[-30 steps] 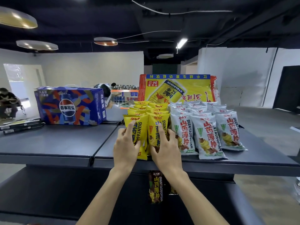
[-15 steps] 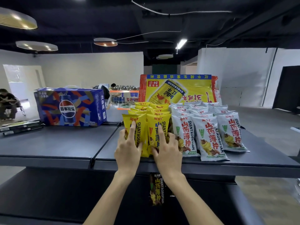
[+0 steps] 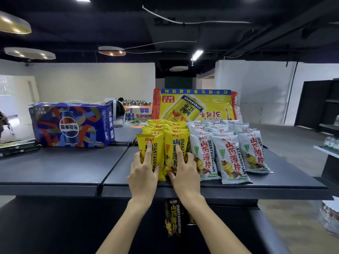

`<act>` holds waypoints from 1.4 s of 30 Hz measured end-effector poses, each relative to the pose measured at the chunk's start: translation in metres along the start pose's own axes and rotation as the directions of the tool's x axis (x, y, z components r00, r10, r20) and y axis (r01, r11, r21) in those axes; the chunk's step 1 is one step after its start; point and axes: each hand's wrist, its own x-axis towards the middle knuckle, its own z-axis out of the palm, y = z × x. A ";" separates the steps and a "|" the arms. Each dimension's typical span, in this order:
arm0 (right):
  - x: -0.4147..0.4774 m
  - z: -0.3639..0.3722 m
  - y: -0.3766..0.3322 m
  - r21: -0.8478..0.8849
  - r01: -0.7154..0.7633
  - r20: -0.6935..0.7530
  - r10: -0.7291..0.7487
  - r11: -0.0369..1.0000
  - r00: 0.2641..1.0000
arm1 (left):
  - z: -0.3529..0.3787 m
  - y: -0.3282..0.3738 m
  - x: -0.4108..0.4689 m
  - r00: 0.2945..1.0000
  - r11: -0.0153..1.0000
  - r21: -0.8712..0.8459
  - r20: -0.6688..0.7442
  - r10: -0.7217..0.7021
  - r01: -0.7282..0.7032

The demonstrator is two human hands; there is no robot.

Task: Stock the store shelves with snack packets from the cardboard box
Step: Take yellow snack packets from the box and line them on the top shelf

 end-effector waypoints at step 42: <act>-0.099 -0.049 0.016 -0.306 -0.026 -0.016 0.022 0.952 1.000 | -0.049 -0.014 -0.085 0.946 0.967 -0.156 0.227 0.233 -0.201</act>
